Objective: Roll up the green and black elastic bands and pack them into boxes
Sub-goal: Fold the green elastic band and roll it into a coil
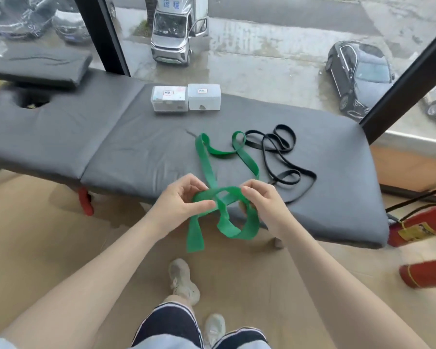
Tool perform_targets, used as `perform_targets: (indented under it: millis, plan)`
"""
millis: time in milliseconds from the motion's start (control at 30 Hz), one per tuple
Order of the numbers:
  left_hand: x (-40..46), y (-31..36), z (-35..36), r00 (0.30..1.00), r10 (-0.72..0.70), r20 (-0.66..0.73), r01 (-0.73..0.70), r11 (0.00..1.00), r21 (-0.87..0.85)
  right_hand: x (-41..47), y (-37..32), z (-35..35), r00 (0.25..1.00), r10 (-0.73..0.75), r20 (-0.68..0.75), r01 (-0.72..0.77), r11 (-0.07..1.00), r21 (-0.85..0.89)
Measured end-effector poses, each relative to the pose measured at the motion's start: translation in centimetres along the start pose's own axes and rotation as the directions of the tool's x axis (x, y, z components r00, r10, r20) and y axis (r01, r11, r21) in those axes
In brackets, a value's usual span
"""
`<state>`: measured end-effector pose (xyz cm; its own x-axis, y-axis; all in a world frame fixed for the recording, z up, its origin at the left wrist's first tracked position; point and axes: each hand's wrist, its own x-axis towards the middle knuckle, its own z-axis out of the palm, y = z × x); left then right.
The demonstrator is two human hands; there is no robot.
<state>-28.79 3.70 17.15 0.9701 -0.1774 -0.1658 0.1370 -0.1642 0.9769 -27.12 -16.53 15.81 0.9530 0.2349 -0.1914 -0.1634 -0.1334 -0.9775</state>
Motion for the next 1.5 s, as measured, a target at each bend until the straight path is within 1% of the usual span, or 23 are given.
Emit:
perform_targets:
  millis: [67,167,233,367,433,500,567,633,667,800,867,933,1000,1067,1133,1200,1300,1367,1433,1500]
  plan:
    - [-1.8,0.6,-1.1,0.996,0.058,-0.071,-0.056,0.998,0.022,-1.2,-0.7,1.2,0.996,-0.005,0.09,0.005,1.0,0.002]
    - [-4.1,1.6,-2.6,0.976,0.136,-0.168,-0.119,0.987,0.11,-2.3,-2.2,3.5,0.975,-0.008,0.223,-0.006,0.998,0.065]
    - [-5.4,2.2,-3.9,0.958,0.17,-0.23,-0.146,0.982,0.116,-2.2,-3.1,5.4,0.958,-0.04,0.284,0.025,0.998,0.056]
    - [-7.5,3.8,-7.4,0.913,0.255,-0.317,-0.212,0.963,0.164,-1.0,-4.9,9.6,0.953,-0.137,0.271,0.139,0.99,0.012]
    - [-8.6,4.3,-9.6,0.886,0.29,-0.361,-0.241,0.954,0.176,-0.4,-6.0,12.2,0.937,-0.197,0.289,0.216,0.976,-0.035]
    - [-10.0,4.4,-12.1,0.86,0.308,-0.408,-0.254,0.95,0.182,-0.2,-7.3,15.4,0.911,-0.246,0.332,0.272,0.962,-0.034]
    - [-11.4,4.1,-14.8,0.826,0.305,-0.475,-0.274,0.952,0.134,0.1,-8.6,19.2,0.88,-0.273,0.388,0.289,0.957,0.019]
    - [-13.0,4.0,-17.6,0.794,0.302,-0.528,-0.297,0.95,0.098,0.3,-9.6,23.2,0.843,-0.296,0.449,0.314,0.949,0.034]
    - [-13.7,3.9,-19.1,0.781,0.306,-0.545,-0.307,0.947,0.091,0.4,-10.1,25.3,0.825,-0.297,0.48,0.315,0.948,0.046]
    - [-16.3,4.1,-25.5,0.746,0.346,-0.57,-0.366,0.927,0.083,0.5,-11.8,33.0,0.785,-0.286,0.549,0.212,0.958,0.195]
    - [-17.0,4.3,-28.2,0.746,0.37,-0.553,-0.39,0.917,0.087,0.4,-12.8,35.7,0.773,-0.298,0.559,0.205,0.953,0.224]
    - [-17.3,4.5,-30.0,0.76,0.387,-0.523,-0.436,0.899,0.03,0.1,-13.6,37.5,0.79,-0.321,0.523,0.219,0.943,0.249]
    - [-16.9,4.7,-30.9,0.795,0.401,-0.455,-0.471,0.881,-0.047,0.0,-14.1,38.2,0.851,-0.339,0.401,0.258,0.935,0.242]
    - [-16.2,4.6,-30.7,0.838,0.417,-0.352,-0.463,0.885,-0.055,-0.1,-14.2,37.9,0.905,-0.346,0.247,0.299,0.931,0.21]
    - [-15.3,4.3,-29.8,0.865,0.425,-0.268,-0.449,0.893,-0.034,-0.4,-13.8,36.8,0.935,-0.329,0.134,0.307,0.938,0.163]
    - [-14.6,3.8,-28.7,0.884,0.419,-0.207,-0.439,0.896,-0.062,-1.2,-13.1,35.3,0.952,-0.3,0.067,0.29,0.949,0.122]
    - [-13.7,3.6,-26.5,0.92,0.387,-0.062,-0.392,0.914,-0.108,-2.8,-12.3,33.0,0.971,-0.233,-0.041,0.237,0.961,0.144]
    - [-12.9,3.5,-24.9,0.934,0.357,-0.003,-0.355,0.928,-0.116,-3.6,-11.8,31.6,0.977,-0.194,-0.091,0.206,0.968,0.146]
    - [-12.2,3.4,-23.3,0.962,0.274,0.012,-0.269,0.95,-0.161,-4.2,-11.1,30.3,0.985,-0.15,-0.085,0.162,0.975,0.154]
    - [-11.8,3.2,-21.8,0.981,0.188,0.058,-0.166,0.95,-0.266,-4.8,-10.4,29.1,0.992,-0.11,-0.064,0.118,0.982,0.147]
